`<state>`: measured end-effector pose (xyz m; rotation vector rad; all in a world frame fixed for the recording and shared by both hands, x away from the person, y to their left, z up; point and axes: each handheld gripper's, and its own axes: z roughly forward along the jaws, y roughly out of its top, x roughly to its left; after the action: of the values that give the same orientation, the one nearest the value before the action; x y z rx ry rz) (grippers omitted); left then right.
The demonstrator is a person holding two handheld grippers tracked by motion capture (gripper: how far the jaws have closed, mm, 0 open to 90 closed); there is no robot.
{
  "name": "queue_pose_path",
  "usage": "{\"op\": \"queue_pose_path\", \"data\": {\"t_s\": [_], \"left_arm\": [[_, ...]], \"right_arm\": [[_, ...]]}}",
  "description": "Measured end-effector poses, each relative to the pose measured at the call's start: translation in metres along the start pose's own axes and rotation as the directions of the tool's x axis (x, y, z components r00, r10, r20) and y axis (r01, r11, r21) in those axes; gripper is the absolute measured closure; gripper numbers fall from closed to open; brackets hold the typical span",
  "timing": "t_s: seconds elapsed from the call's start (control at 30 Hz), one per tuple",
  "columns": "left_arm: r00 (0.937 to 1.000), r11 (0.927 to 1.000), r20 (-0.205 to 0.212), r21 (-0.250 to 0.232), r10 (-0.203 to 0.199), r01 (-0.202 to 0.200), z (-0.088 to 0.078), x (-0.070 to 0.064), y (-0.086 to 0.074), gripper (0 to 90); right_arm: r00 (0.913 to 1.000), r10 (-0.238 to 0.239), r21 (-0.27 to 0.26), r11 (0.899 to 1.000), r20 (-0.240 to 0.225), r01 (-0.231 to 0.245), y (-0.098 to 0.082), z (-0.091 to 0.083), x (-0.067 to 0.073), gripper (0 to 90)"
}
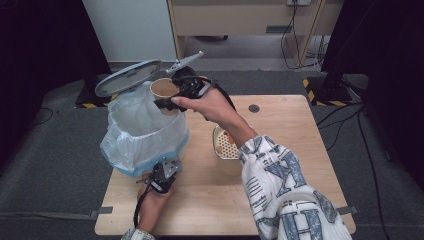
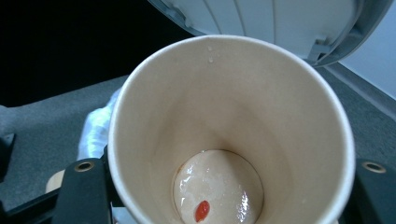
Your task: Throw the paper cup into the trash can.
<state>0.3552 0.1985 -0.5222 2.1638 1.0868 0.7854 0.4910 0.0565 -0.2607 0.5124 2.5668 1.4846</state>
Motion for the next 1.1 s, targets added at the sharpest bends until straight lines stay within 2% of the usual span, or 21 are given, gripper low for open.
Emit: {"op": "queue_pose_path", "data": {"t_s": [0.2,0.4,0.5,0.53,0.6,0.73,0.77,1.1], "left_arm": [[1.0000,1.0000,-0.001,0.000,0.001,-0.001,0.000,0.000,0.000,89.6],[1.0000,1.0000,0.002,0.000,0.000,0.000,0.000,0.000,0.000,89.7],[1.0000,1.0000,0.003,-0.002,-0.001,0.001,0.000,0.000,0.000,89.6],[1.0000,1.0000,0.005,-0.004,-0.001,0.001,0.000,0.000,0.000,89.6],[1.0000,1.0000,0.004,-0.004,0.000,0.000,0.000,0.000,0.000,89.7],[1.0000,1.0000,0.002,-0.002,0.002,-0.002,0.000,0.000,0.000,89.7],[1.0000,1.0000,0.003,-0.002,0.001,-0.001,0.000,0.000,0.000,89.7],[1.0000,1.0000,0.005,-0.003,-0.001,0.001,0.000,0.001,0.000,89.6]], "right_arm": [[1.0000,0.005,0.007,1.000,0.005,-0.005,-0.001,0.018,0.004,30.4],[1.0000,0.008,0.003,1.000,0.003,-0.008,-0.001,0.029,0.006,28.9],[0.9998,-0.016,-0.021,1.000,0.010,0.016,-0.004,0.040,0.010,11.9],[0.9998,-0.016,-0.021,1.000,0.010,0.016,-0.004,0.040,0.010,11.9],[0.9979,-0.060,-0.044,0.997,0.024,0.061,-0.004,0.039,0.015,11.6],[0.9976,-0.058,-0.045,0.997,0.039,0.059,-0.005,0.034,0.014,11.5],[0.9979,-0.043,-0.041,0.998,0.050,0.045,-0.006,0.031,0.012,11.6],[0.9981,-0.023,-0.032,0.999,0.058,0.025,-0.014,0.024,0.005,11.2]]}}
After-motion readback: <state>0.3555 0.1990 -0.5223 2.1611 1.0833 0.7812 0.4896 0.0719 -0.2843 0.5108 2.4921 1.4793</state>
